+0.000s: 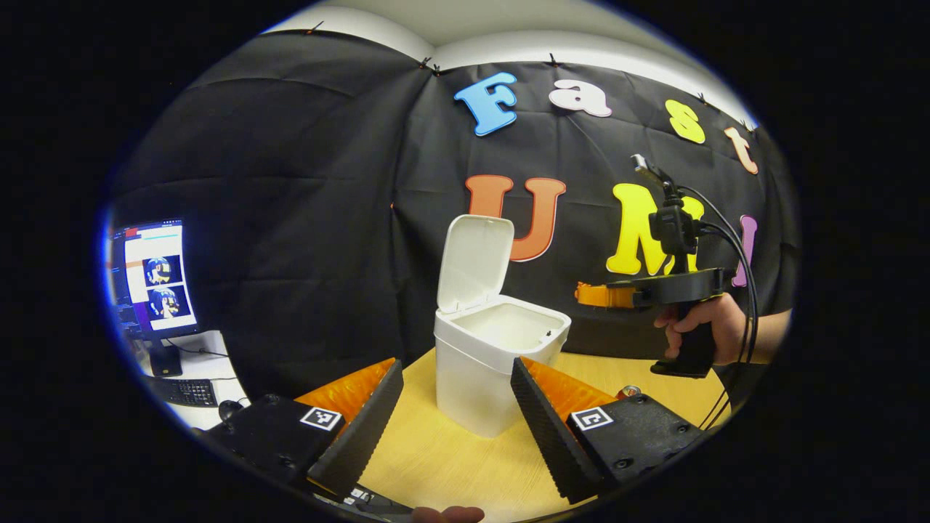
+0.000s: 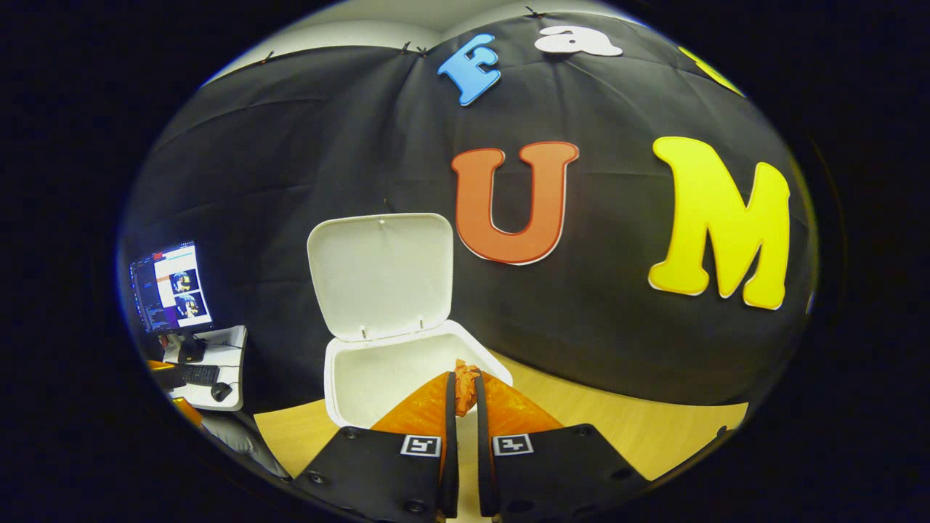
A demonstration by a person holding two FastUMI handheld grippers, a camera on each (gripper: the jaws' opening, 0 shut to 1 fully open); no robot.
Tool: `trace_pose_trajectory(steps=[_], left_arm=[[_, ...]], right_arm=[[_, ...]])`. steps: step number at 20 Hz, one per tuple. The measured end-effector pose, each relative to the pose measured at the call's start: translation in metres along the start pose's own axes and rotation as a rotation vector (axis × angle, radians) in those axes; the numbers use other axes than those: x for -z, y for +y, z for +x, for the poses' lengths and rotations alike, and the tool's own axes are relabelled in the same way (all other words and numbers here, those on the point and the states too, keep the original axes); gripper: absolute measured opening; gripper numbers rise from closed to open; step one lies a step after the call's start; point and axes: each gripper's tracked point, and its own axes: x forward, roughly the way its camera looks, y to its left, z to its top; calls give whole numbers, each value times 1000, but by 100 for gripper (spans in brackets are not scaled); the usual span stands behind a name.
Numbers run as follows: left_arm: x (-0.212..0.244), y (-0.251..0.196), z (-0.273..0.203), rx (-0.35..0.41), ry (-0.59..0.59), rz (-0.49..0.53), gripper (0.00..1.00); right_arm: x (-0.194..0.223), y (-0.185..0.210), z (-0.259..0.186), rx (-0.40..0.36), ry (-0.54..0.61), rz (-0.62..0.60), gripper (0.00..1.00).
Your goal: Press the lid of the desktop garbage bin to open it, pick up the crumpled paper on the desktop and throw it into the bin, then pick up the pop can on the desktop and drop it into the bin, and finally close the garbage bin lid.
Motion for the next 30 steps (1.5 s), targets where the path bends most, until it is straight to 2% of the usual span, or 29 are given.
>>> trace_pose_trajectory(steps=[4, 8, 10, 12, 15, 16, 18, 23, 24, 27, 28, 30], left_arm=[[-3, 22, -2, -32, -14, -1, 98], [3, 35, -3, -58, -2, -24, 99], [4, 39, -2, -60, -3, -23, 99], [4, 36, 0, -43, -9, -24, 99], [4, 32, 3, -16, -9, -17, 98], [3, 30, 4, -8, -9, -12, 98], [1, 24, 7, 10, -13, 3, 98], [-5, 3, 13, 71, -46, 54, 98], [-8, -2, 14, 86, -53, 64, 98], [-12, -17, 15, 130, -72, 80, 98], [-13, -22, 15, 142, -77, 85, 98], [-12, -30, 15, 161, -85, 96, 98]], right_arm=[[7, 22, 39, -15, 27, -72, 11], [21, 33, 67, -6, 72, -117, 17], [22, 36, 71, -8, 74, -115, 24], [22, 36, 75, -3, 69, -132, 26], [24, 41, 78, -17, 75, -138, 39], [25, 41, 77, -21, 80, -135, 51], [24, 40, 73, -19, 77, -120, 57], [5, 39, 50, -30, 12, -88, 60], [-1, 38, 45, -29, -4, -79, 66], [-14, 32, 21, -24, -51, -41, 72], [-19, 29, 12, -17, -69, -26, 77], [-27, 15, -8, 14, -105, -9, 78]])
